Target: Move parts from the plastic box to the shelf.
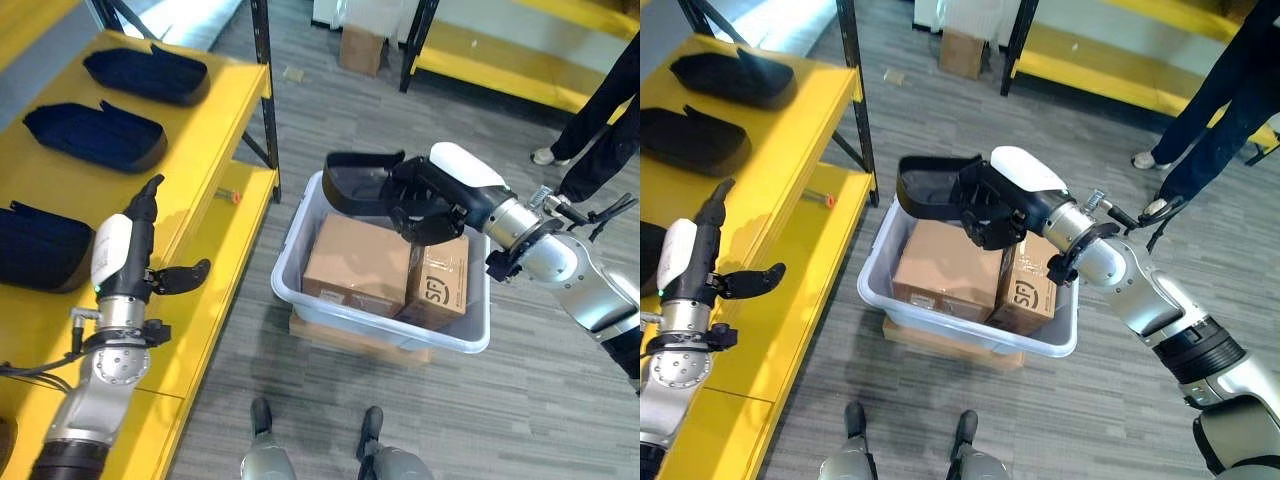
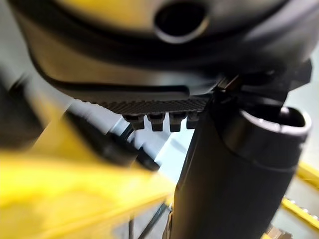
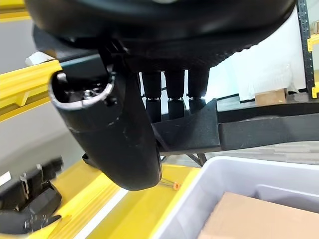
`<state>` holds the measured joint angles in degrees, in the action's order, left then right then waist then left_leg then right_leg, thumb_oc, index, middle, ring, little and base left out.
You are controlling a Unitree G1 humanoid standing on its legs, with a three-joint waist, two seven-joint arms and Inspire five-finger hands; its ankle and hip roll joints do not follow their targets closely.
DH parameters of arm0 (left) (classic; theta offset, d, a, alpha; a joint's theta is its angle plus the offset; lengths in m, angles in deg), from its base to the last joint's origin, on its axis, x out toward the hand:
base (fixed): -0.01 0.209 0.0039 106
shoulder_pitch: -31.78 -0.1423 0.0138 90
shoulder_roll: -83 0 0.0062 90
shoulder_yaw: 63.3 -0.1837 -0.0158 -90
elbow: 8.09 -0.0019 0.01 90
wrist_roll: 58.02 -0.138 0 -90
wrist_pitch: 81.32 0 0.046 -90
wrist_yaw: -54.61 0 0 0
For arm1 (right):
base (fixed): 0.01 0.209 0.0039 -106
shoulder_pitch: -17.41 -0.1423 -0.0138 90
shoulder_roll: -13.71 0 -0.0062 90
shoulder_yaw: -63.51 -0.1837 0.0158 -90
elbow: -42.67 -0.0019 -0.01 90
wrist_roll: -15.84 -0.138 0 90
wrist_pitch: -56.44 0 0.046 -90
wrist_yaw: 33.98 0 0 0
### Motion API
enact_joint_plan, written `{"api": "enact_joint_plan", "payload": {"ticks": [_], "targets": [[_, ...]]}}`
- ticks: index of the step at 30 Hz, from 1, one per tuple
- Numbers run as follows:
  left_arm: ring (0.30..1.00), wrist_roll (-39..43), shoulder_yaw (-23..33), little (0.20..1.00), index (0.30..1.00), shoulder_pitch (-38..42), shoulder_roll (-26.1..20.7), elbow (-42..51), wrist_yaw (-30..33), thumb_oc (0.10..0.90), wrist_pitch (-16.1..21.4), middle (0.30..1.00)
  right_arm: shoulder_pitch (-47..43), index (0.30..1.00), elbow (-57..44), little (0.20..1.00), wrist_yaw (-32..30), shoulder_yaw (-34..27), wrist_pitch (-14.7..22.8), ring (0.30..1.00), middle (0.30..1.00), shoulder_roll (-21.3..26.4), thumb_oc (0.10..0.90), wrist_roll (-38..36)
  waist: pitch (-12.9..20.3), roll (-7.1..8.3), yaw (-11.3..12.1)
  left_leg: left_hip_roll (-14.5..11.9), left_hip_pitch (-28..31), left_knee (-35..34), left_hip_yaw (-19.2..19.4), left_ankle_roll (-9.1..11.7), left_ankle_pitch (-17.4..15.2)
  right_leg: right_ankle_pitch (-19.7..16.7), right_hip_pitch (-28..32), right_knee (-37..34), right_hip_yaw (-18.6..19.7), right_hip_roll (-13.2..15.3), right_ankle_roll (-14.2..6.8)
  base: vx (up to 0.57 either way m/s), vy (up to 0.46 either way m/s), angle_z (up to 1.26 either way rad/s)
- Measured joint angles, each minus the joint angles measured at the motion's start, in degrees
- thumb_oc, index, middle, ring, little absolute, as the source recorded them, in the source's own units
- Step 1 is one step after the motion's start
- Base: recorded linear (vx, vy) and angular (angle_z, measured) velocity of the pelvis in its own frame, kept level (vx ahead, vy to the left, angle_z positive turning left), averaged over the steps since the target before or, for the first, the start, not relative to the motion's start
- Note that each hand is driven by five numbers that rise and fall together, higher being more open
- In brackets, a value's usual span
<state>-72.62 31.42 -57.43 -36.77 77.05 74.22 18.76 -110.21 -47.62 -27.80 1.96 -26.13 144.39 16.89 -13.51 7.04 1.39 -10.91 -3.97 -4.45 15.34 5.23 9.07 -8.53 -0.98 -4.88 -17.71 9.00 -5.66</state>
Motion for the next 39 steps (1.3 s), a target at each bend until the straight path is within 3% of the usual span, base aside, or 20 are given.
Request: {"api": "enact_joint_plan", "payload": {"ticks": [6, 9, 10, 12, 17, 26, 39], "targets": [[1.000, -8.73, -0.49, 1.000, 1.000, -0.33, -9.22, 4.87, 0.23, 0.900, 2.85, 1.000, 3.87, 0.300, -2.06, 0.300, 3.25, -0.07, 1.02, 0.300, 0.300, 2.22, 0.400, -1.95, 2.13, -0.53, -0.26, 0.02, 2.35, -0.01, -0.15, 0.13, -1.05, 0.67, 2.45, 0.00, -0.09, 0.03, -0.30, 0.00, -0.002, 0.01], [1.000, -12.86, -1.18, 1.000, 1.000, 0.14, -12.81, 8.28, 0.53, 0.900, 5.20, 1.000, 4.15, 0.300, -2.33, 0.300, 4.38, -0.04, 1.16, 0.300, 0.300, 2.40, 0.400, -3.96, 3.94, -1.50, -1.21, 0.13, 3.30, -0.05, -0.18, 0.21, -1.39, 0.96, 3.50, 0.00, -0.07, 0.16, -0.50, 0.00, 0.000, 0.00], [1.000, -15.41, -4.34, 1.000, 1.000, 1.39, -16.54, 8.86, 0.58, 0.900, 6.36, 1.000, 4.17, 0.300, -2.39, 0.300, 4.88, -0.04, 1.39, 0.300, 0.300, 3.82, 0.400, -4.40, 5.40, -2.19, -1.34, 0.06, 3.40, -0.03, -0.18, 0.21, -1.38, 1.09, 3.56, 0.00, -0.05, 0.06, -0.45, 0.00, 0.000, 0.00], [1.000, -17.71, -8.22, 1.000, 1.000, 2.91, -18.93, 9.69, 0.51, 0.900, 7.01, 1.000, 4.16, 0.300, -2.37, 0.300, 5.45, -0.04, 1.67, 0.300, 0.300, 5.47, 0.400, -4.73, 6.62, -3.06, -1.40, 0.13, 3.60, -0.04, -0.10, 0.04, -1.22, 1.13, 3.69, 0.00, 0.03, 0.13, -0.50, 0.00, 0.004, -0.02], [1.000, -20.25, -13.59, 1.000, 1.000, 5.38, -19.04, 10.15, 0.46, 0.900, 9.88, 1.000, 4.14, 0.300, -2.32, 0.300, 5.88, 0.16, 2.55, 0.300, 0.300, 5.89, 0.400, -5.78, 7.20, -3.87, -2.86, -0.03, 4.34, -0.18, -0.19, 0.52, -1.22, 1.38, 4.44, 0.00, 0.01, -0.04, -0.38, 0.00, 0.000, 0.00], [1.000, -22.99, -22.78, 1.000, 1.000, 12.88, -19.45, 9.92, 0.11, 0.900, 10.37, 1.000, 4.14, 0.300, -3.76, 0.300, 5.93, 0.47, 3.12, 0.300, 0.300, 6.28, 0.400, -5.78, 7.53, -3.92, -4.34, 0.00, 4.86, -0.01, 0.03, 0.46, -0.98, 1.32, 4.70, 0.01, 0.26, -0.02, -0.34, 0.00, 0.003, -0.01], [1.000, -26.73, -24.95, 1.000, 1.000, 14.11, -17.92, 9.77, 1.65, 0.900, 10.26, 1.000, 4.19, 0.300, -9.02, 0.300, 6.03, 0.62, 5.32, 0.300, 0.300, 6.66, 0.400, -8.03, 8.63, -3.76, -6.14, -0.03, 5.28, -0.02, 0.44, 0.54, -1.14, 1.32, 4.69, 0.01, 0.94, -0.06, -0.33, 0.00, 0.003, -0.01]]}}
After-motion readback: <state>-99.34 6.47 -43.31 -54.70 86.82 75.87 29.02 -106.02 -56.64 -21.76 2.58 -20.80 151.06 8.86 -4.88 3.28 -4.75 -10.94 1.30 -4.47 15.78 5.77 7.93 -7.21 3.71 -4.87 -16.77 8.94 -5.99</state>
